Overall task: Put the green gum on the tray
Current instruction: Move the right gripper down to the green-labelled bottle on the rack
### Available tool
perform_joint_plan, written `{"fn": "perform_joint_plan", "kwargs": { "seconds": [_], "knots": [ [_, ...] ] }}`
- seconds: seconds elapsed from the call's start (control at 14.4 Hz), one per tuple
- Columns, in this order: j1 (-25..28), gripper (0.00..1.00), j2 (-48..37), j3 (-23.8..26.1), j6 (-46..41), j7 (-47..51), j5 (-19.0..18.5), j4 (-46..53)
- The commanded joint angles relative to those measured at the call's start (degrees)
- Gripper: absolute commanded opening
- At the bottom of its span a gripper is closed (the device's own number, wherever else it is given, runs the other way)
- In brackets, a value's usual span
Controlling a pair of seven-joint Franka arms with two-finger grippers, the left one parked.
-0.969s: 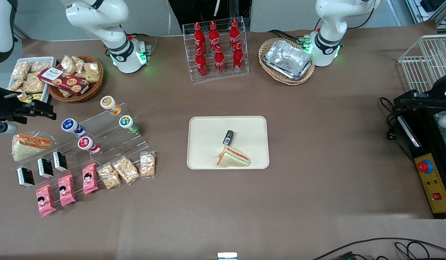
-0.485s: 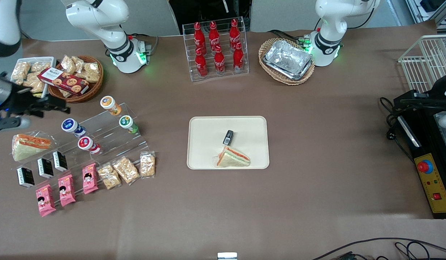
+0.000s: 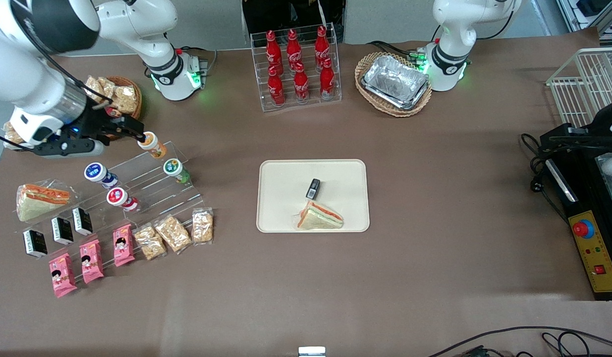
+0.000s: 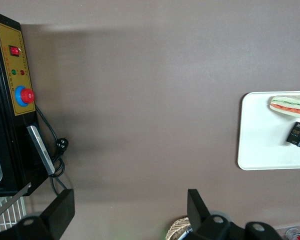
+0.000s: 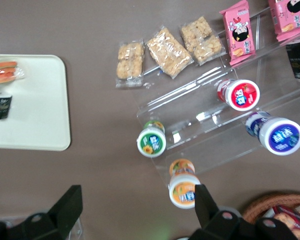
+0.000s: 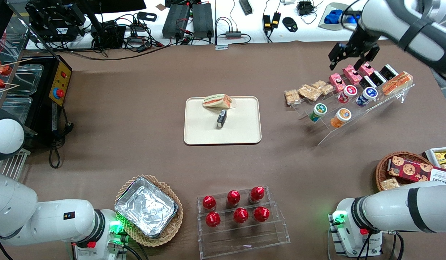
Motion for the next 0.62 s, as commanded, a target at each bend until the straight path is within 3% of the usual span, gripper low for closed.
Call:
{"fn": "perform_joint_plan", "kwargs": {
  "seconds": [0.0,0.55],
  "knots": [
    [-0.2,1.00,-4.7,0.9,10.1,-1.1,-2.6,-12.5],
    [1.0,1.00,-0.2,1.7,23.9,-4.8,-6.4,-20.1]
  ]
}}
